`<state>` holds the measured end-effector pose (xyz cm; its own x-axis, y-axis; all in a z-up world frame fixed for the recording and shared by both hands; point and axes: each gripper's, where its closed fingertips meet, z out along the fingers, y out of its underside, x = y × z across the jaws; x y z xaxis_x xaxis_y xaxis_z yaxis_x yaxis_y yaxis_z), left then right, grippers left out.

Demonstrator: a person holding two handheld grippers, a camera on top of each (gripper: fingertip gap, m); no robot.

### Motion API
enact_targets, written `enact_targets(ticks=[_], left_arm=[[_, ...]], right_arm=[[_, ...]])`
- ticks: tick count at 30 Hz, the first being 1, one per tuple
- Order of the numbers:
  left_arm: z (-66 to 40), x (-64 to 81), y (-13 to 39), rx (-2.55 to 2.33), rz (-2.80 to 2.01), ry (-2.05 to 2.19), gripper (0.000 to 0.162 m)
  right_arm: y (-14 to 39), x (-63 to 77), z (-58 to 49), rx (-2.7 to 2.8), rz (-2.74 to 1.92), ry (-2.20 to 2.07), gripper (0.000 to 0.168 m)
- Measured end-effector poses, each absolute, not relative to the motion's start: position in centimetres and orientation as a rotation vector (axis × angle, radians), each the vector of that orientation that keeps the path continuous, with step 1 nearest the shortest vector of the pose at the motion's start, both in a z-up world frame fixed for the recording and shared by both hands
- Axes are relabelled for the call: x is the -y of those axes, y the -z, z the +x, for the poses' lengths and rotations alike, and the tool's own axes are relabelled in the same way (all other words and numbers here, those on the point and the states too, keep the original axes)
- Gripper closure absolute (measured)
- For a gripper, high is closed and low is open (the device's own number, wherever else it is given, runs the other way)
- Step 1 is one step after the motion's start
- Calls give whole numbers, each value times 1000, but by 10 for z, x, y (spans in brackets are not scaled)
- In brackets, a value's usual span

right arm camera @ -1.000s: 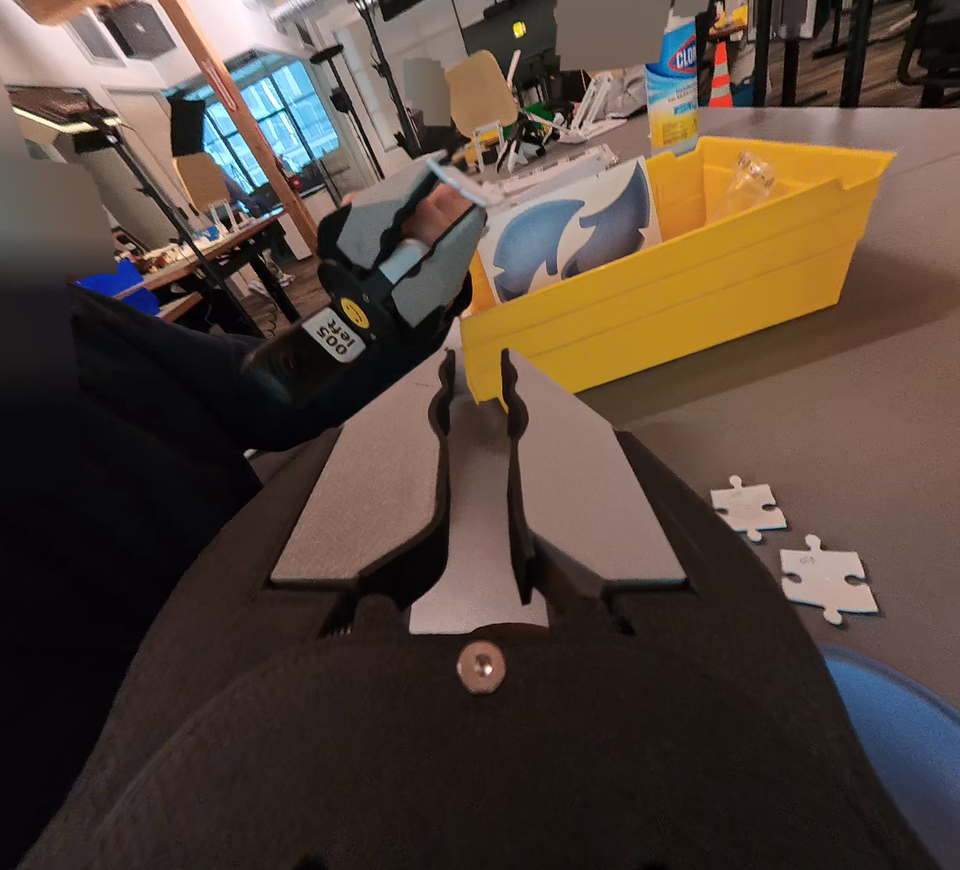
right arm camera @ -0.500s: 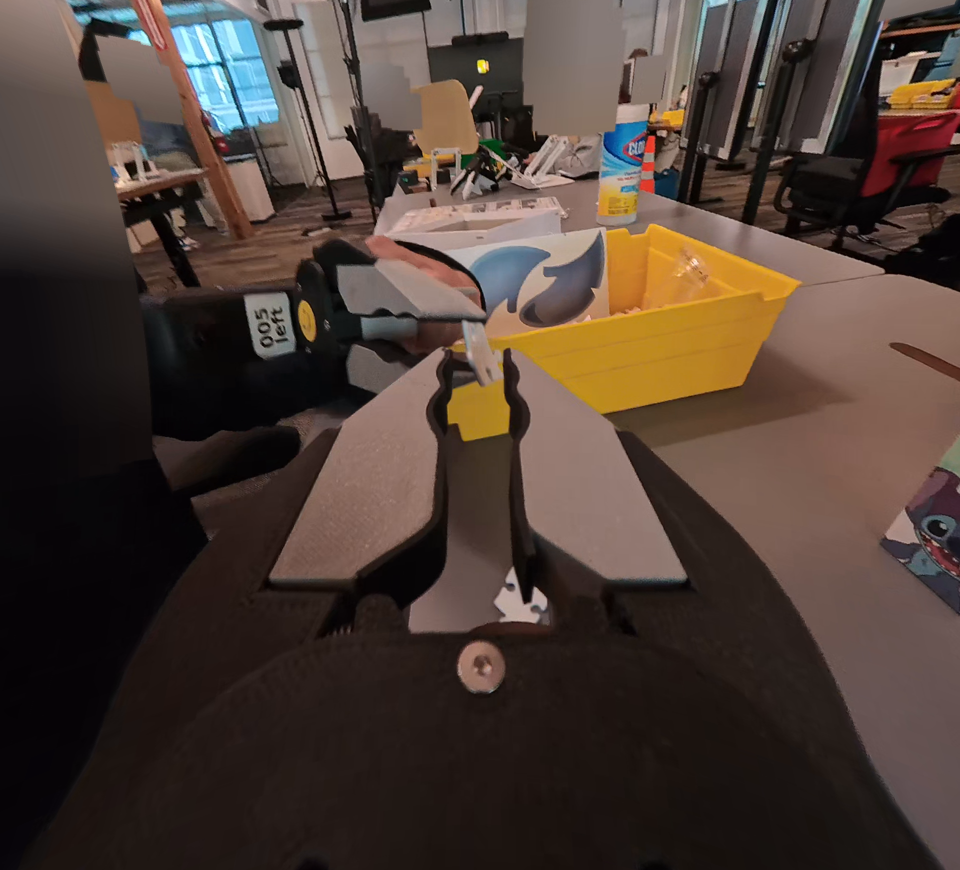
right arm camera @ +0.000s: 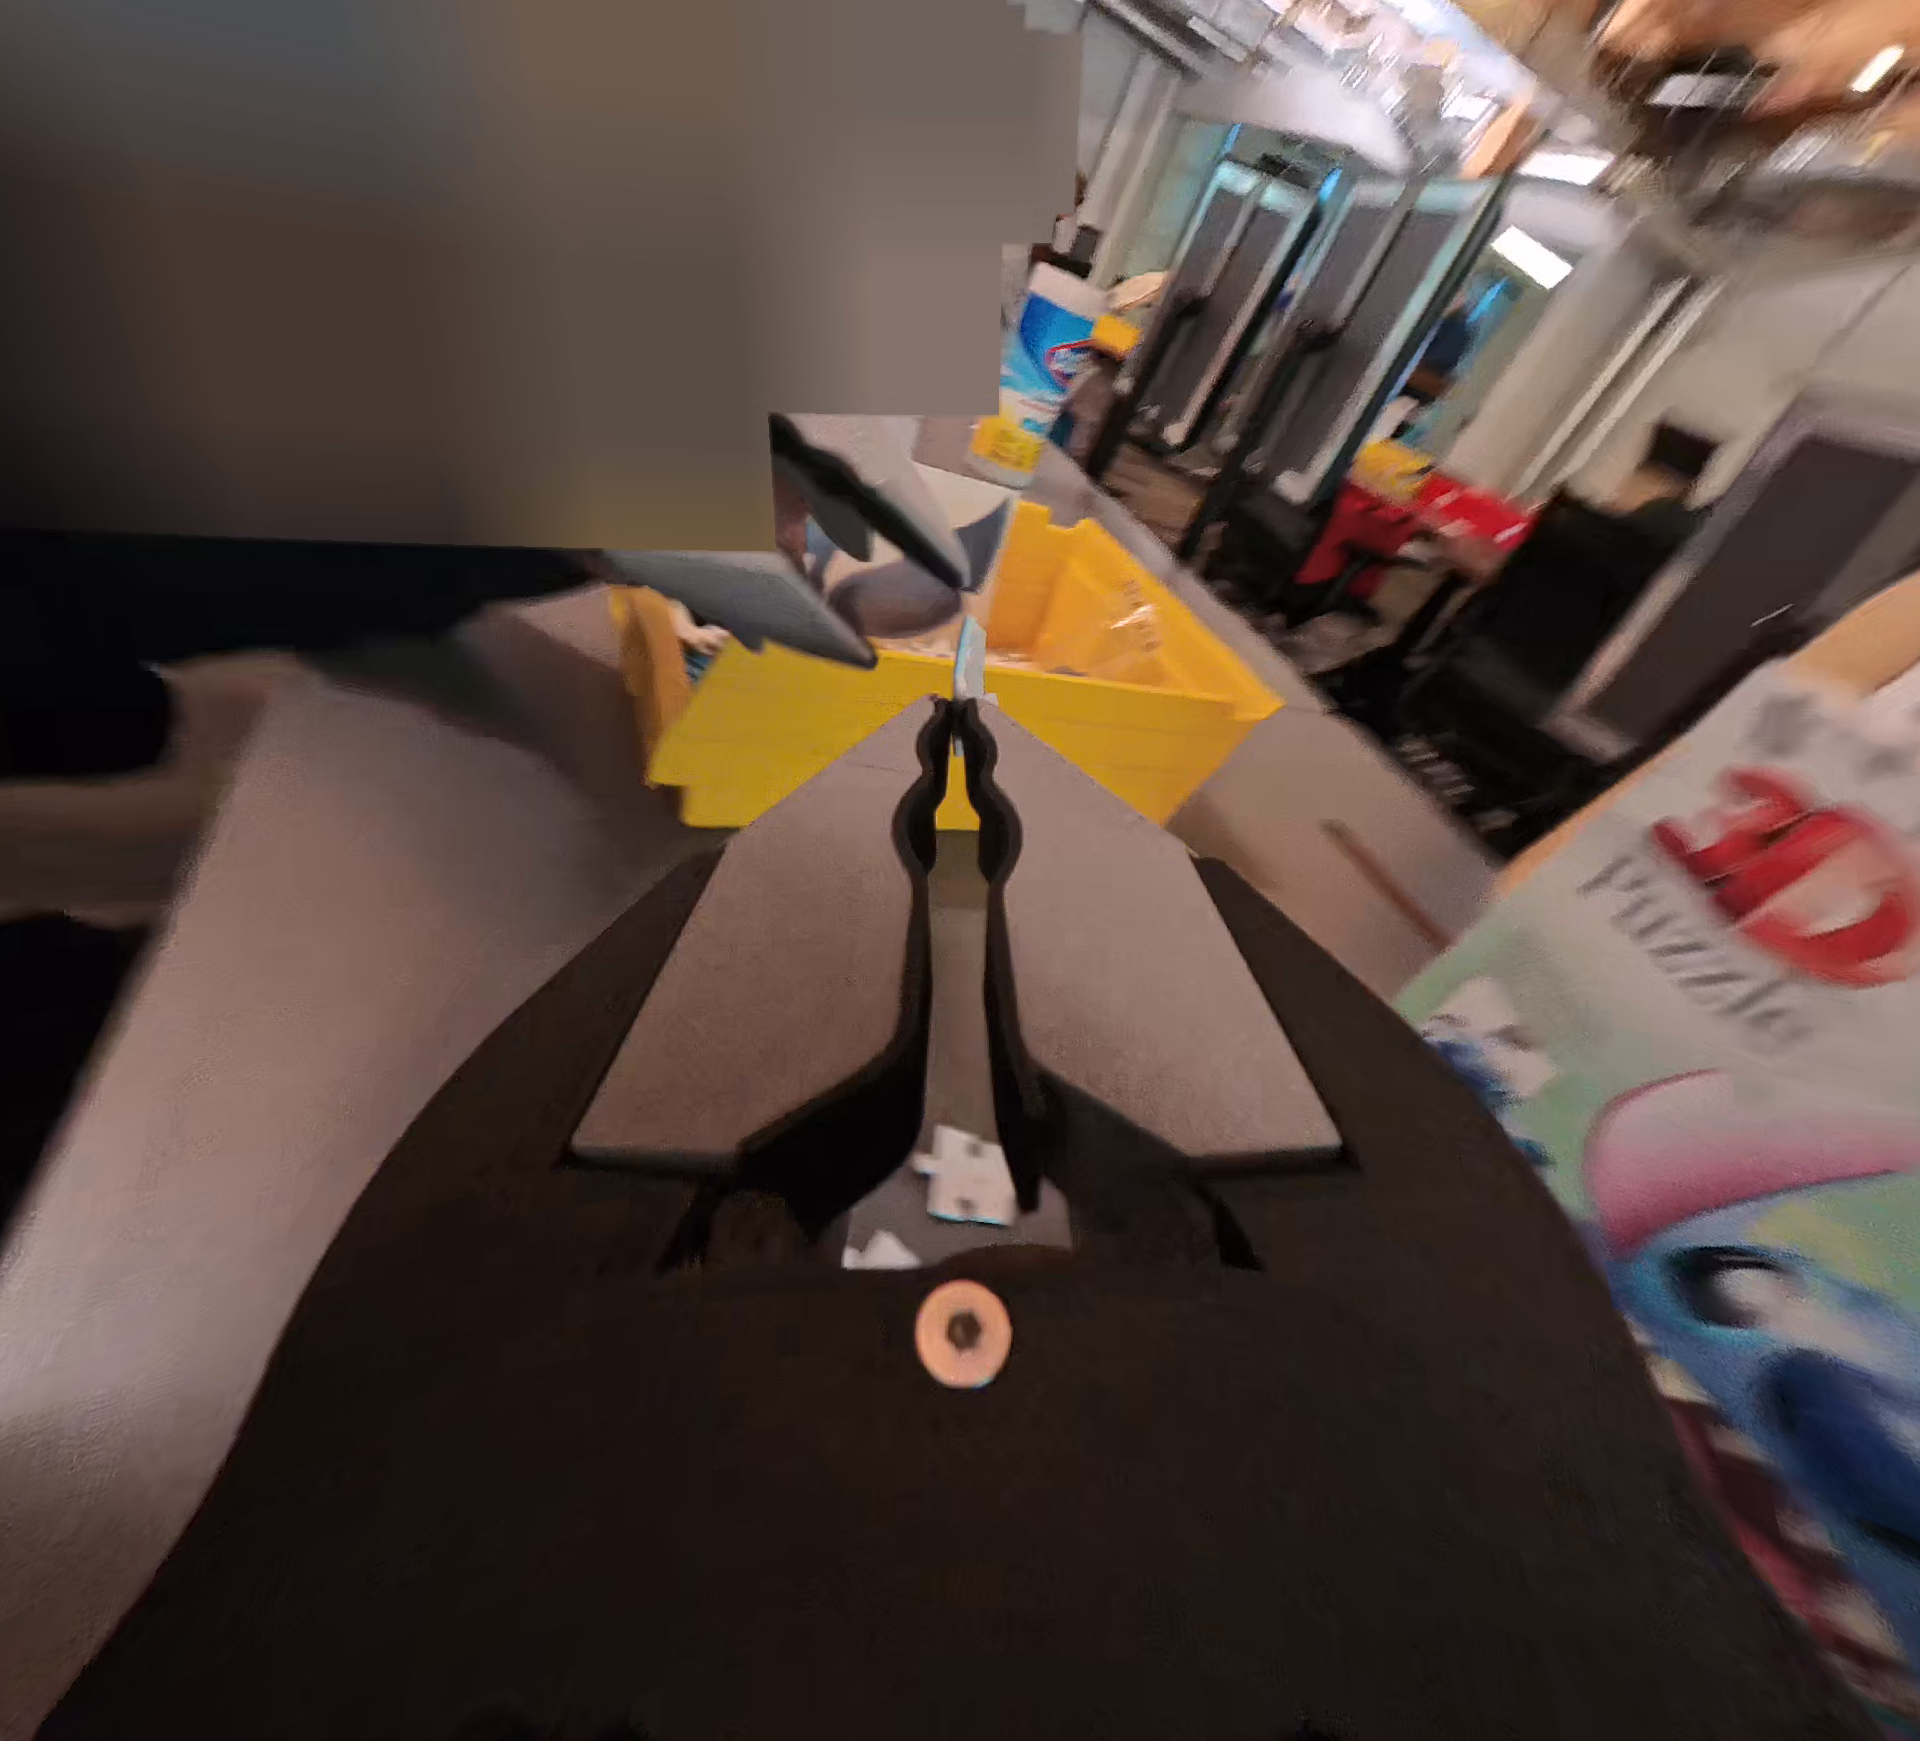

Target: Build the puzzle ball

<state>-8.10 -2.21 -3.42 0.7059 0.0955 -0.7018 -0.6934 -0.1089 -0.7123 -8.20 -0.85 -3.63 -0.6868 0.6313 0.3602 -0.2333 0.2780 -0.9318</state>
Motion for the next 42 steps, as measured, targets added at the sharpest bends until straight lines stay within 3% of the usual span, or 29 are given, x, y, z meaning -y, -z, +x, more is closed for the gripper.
enact_targets(ticks=[4,8,14,29,33,36,42], left_arm=[[-87,24,36,-163,-1706,-148,133],[-83,26,43,9,-1753,268,134],[-84,23,55,100,-1798,397,131],[-86,18,64,159,-1820,479,153],[-85,19,61,158,-1798,517,161],[-89,19,63,166,-1809,492,162],[-90,20,62,166,-1800,484,162]], right_arm=[[45,9,-81,1677,-93,-971,168],[52,15,-78,1580,58,-703,168],[59,23,-79,1504,172,-528,168],[66,28,-80,1486,212,-482,168],[69,26,-81,1457,216,-483,160],[69,25,-80,1464,206,-517,164],[67,24,-78,1486,171,-615,156]])
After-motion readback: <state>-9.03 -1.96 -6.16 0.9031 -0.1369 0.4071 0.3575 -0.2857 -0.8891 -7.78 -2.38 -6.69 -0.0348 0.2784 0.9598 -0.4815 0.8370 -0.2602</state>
